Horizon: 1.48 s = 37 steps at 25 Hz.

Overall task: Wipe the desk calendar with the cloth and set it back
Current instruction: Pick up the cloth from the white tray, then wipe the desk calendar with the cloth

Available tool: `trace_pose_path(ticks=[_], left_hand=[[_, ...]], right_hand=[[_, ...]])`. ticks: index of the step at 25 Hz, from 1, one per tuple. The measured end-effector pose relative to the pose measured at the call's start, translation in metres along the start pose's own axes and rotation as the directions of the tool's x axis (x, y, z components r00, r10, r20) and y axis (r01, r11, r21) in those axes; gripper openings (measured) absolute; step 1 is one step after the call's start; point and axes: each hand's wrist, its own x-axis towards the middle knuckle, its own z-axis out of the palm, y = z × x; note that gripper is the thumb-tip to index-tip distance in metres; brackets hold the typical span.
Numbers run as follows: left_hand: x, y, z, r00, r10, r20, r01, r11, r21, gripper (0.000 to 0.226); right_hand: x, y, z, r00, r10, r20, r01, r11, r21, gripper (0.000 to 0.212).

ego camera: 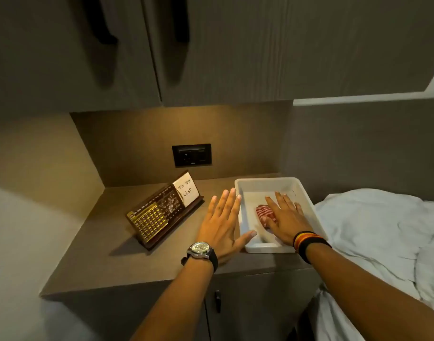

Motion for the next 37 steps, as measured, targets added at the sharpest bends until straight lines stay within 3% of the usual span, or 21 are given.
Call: trace_pose_path(ticks=[6, 11, 16, 22, 29, 34, 37], left_hand=[[0.029, 0.001, 0.042, 0.983, 0.039, 0.181, -0.025, 0.997, -0.077, 0.098], [0.03, 0.001, 0.049, 0.962, 0.023, 0.274, 0.008, 0.994, -0.112, 0.094], [0.03, -0.011, 0.037, 0.957, 0.035, 0.288, -0.003, 0.994, -0.113, 0.098], [0.013, -0.079, -0.001, 0.978, 0.052, 0.202, -0.064, 0.996, 0.054, 0.097], [0.002, -0.177, -0.086, 0.992, 0.061, 0.113, -0.082, 0.979, 0.187, 0.106], [-0.022, -0.254, -0.107, 0.949, 0.028, 0.314, -0.112, 0.961, 0.251, 0.134], [-0.029, -0.274, -0.099, 0.895, 0.056, 0.443, -0.147, 0.974, 0.175, 0.152]], right_hand=[[0.04, 0.016, 0.029, 0.964, -0.02, 0.264, -0.017, 0.99, 0.138, 0.079], [0.047, 0.014, 0.044, 0.967, -0.004, 0.256, -0.052, 0.976, 0.21, 0.073], [0.047, 0.008, 0.046, 0.988, 0.051, 0.146, -0.089, 0.959, 0.269, 0.061], [0.04, -0.021, 0.031, 0.992, 0.127, -0.018, -0.107, 0.898, 0.427, 0.05], [0.063, -0.149, -0.011, 0.959, 0.0, -0.285, 0.162, 0.821, 0.547, 0.056], [0.06, -0.241, 0.026, 0.975, -0.027, -0.223, 0.174, 0.719, 0.673, 0.061], [0.052, -0.276, 0.063, 0.978, 0.038, -0.207, 0.128, 0.677, 0.725, 0.061]])
